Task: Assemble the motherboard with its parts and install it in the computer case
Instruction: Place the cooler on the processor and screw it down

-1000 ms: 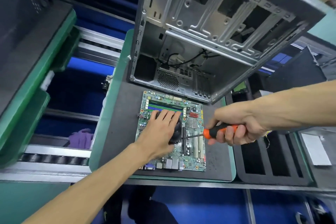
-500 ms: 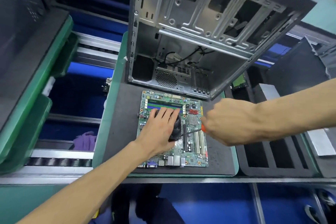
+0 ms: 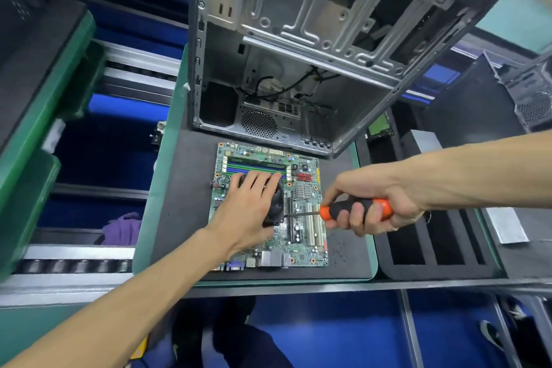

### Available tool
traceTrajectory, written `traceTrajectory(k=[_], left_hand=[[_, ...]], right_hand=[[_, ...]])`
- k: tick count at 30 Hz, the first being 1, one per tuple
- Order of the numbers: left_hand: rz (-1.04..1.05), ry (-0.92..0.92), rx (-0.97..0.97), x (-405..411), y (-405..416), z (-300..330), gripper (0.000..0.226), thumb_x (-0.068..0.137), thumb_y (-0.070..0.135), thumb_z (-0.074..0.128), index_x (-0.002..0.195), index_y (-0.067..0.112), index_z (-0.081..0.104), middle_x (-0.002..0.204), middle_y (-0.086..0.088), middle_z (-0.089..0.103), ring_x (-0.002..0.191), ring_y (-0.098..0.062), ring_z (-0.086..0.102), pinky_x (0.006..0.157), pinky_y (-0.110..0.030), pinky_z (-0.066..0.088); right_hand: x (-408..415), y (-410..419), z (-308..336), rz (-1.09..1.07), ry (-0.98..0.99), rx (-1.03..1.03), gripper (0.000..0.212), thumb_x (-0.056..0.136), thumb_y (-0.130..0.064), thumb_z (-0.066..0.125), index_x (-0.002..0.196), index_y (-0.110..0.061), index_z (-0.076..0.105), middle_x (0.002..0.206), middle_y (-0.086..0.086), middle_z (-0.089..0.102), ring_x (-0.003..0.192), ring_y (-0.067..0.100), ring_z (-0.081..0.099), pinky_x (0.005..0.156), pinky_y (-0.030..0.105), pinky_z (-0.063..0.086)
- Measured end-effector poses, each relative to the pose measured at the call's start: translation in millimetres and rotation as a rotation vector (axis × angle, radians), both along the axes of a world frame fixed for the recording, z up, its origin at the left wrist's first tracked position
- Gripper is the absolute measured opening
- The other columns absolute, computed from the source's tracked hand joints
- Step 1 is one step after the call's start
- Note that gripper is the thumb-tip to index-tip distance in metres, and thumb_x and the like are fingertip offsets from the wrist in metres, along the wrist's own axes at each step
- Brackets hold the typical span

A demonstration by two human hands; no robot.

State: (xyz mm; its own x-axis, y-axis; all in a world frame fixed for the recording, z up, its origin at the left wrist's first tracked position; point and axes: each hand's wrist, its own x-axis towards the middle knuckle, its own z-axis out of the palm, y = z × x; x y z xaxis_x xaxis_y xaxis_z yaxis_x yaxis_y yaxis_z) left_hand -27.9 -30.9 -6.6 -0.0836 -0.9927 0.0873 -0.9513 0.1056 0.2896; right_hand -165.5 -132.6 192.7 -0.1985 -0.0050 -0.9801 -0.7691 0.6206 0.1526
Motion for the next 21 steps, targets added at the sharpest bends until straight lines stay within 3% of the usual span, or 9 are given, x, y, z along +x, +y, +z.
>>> traceTrajectory(k=[3, 6, 8, 10, 12, 14, 16, 18, 21], left_hand=[[-0.005, -0.01, 0.003, -1, -1, 0, 0.104, 0.072, 0.06, 0.07, 0.153, 0.008, 0.03, 0.141, -0.008, 0.049, 0.129, -0.027, 0.044, 0.11, -0.046, 0.033], [0.005, -0.011, 0.004, 0, 0, 1, 0.104, 0.072, 0.061, 0.069, 0.153, 0.009, 0.031, 0.14, -0.008, 0.05, 0.128, -0.027, 0.045, 0.109, -0.046, 0.033], [0.009, -0.015, 0.014, 1, 0, 1, 0.104, 0.071, 0.061, 0.069, 0.153, 0.009, 0.03, 0.141, -0.007, 0.049, 0.128, -0.027, 0.044, 0.109, -0.046, 0.032], [0.013, -0.018, 0.01, 1, 1, 2, 0.104, 0.071, 0.059, 0.07, 0.153, 0.009, 0.03, 0.14, -0.007, 0.048, 0.127, -0.027, 0.043, 0.109, -0.046, 0.032], [0.017, -0.019, -0.002, 0, 1, 2, 0.104, 0.07, 0.059, 0.071, 0.152, 0.008, 0.031, 0.139, -0.008, 0.049, 0.126, -0.027, 0.044, 0.107, -0.046, 0.033], [0.016, -0.028, -0.017, -1, 1, 2, 0.104, 0.071, 0.059, 0.071, 0.152, 0.007, 0.032, 0.138, -0.008, 0.049, 0.125, -0.027, 0.044, 0.105, -0.046, 0.035], [0.013, -0.036, -0.029, -2, 1, 2, 0.103, 0.071, 0.058, 0.072, 0.152, 0.006, 0.034, 0.136, -0.009, 0.05, 0.123, -0.027, 0.046, 0.103, -0.045, 0.037], [0.017, -0.025, -0.042, -2, 1, 1, 0.102, 0.07, 0.056, 0.073, 0.15, 0.006, 0.036, 0.134, -0.009, 0.053, 0.121, -0.027, 0.048, 0.101, -0.046, 0.039], [0.014, -0.014, -0.045, -2, 0, 0, 0.101, 0.069, 0.054, 0.074, 0.15, 0.006, 0.038, 0.134, -0.01, 0.054, 0.12, -0.028, 0.049, 0.101, -0.046, 0.039]], right_hand=[[2, 2, 0, 0.195, -0.003, -0.061, 0.023, 0.097, -0.017, 0.06, 0.077, -0.012, 0.051, 0.057, -0.001, 0.045, 0.032, 0.005, 0.036, 0.024, 0.014, 0.024], [9, 3, 0, 0.633, -0.024, -0.268, 0.026, 0.101, -0.017, 0.058, 0.076, -0.01, 0.052, 0.054, 0.001, 0.051, 0.033, 0.008, 0.043, 0.029, 0.014, 0.031], [9, 4, 3, 1.222, -0.026, -0.463, 0.032, 0.102, -0.025, 0.054, 0.078, -0.006, 0.061, 0.062, 0.004, 0.061, 0.045, 0.017, 0.058, 0.043, 0.019, 0.044], [8, 6, 8, 2.007, 0.021, -0.656, 0.036, 0.104, -0.033, 0.044, 0.089, -0.008, 0.065, 0.08, 0.008, 0.068, 0.07, 0.029, 0.067, 0.06, 0.029, 0.05], [5, 9, 7, 2.397, -0.037, -0.678, 0.028, 0.103, -0.028, 0.044, 0.091, -0.011, 0.064, 0.083, 0.008, 0.067, 0.068, 0.033, 0.062, 0.062, 0.035, 0.053], [1, 10, 5, 2.371, -0.076, -0.622, 0.027, 0.102, -0.025, 0.046, 0.088, -0.01, 0.064, 0.079, 0.009, 0.065, 0.058, 0.031, 0.052, 0.061, 0.036, 0.055], [0, 11, -1, 2.017, -0.08, -0.587, 0.04, 0.104, -0.03, 0.042, 0.079, -0.007, 0.063, 0.068, 0.01, 0.063, 0.054, 0.028, 0.056, 0.06, 0.032, 0.056], [0, 9, -9, 1.392, -0.066, -0.476, 0.044, 0.105, -0.028, 0.042, 0.072, -0.005, 0.061, 0.048, 0.003, 0.055, 0.037, 0.018, 0.05, 0.044, 0.021, 0.045], [0, 8, -14, 0.442, -0.02, -0.197, 0.034, 0.105, -0.021, 0.044, 0.08, -0.004, 0.059, 0.05, -0.003, 0.044, 0.032, 0.006, 0.034, 0.028, 0.016, 0.026]])
